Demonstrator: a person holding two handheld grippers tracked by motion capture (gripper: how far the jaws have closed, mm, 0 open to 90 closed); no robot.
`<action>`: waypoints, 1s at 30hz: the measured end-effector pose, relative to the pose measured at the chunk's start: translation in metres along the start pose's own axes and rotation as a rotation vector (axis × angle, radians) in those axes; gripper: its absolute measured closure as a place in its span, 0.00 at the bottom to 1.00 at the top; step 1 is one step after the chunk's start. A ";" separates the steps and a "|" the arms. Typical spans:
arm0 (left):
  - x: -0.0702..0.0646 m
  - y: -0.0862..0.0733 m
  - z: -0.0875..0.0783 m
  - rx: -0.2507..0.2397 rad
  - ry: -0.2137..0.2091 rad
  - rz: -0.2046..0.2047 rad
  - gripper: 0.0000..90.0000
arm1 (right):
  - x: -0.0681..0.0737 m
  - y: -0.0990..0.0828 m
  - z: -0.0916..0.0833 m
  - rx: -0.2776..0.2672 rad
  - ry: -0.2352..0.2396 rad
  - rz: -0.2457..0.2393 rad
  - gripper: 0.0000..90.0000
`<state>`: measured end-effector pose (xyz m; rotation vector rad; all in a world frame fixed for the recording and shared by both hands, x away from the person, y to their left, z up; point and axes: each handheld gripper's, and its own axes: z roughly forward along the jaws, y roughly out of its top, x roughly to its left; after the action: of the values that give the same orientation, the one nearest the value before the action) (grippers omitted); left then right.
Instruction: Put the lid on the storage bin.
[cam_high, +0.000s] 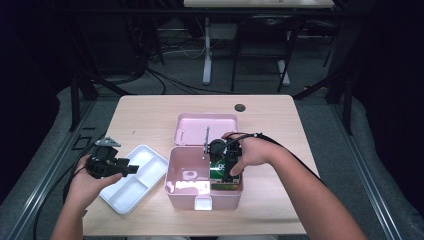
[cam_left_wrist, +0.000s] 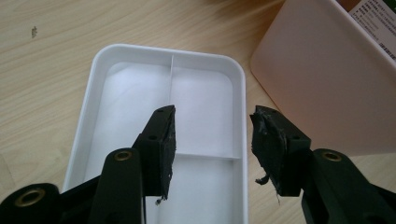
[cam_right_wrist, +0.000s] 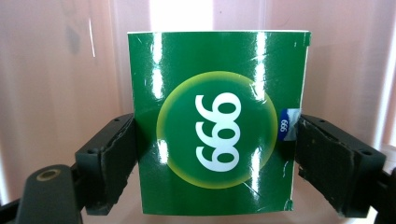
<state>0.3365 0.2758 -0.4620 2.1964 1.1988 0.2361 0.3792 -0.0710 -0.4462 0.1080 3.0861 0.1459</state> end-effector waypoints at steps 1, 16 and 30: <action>0.000 0.000 0.000 0.000 0.000 0.000 0.55 | 0.000 -0.001 0.002 0.008 0.005 0.002 0.17; 0.000 0.000 0.002 0.006 -0.003 -0.002 0.55 | -0.006 -0.005 0.007 -0.046 0.009 0.040 0.30; 0.001 0.000 0.002 0.007 -0.004 -0.004 0.55 | -0.001 -0.010 -0.003 -0.028 -0.014 0.058 0.26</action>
<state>0.3377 0.2760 -0.4641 2.1989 1.2040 0.2263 0.3795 -0.0818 -0.4439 0.1973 3.0675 0.1893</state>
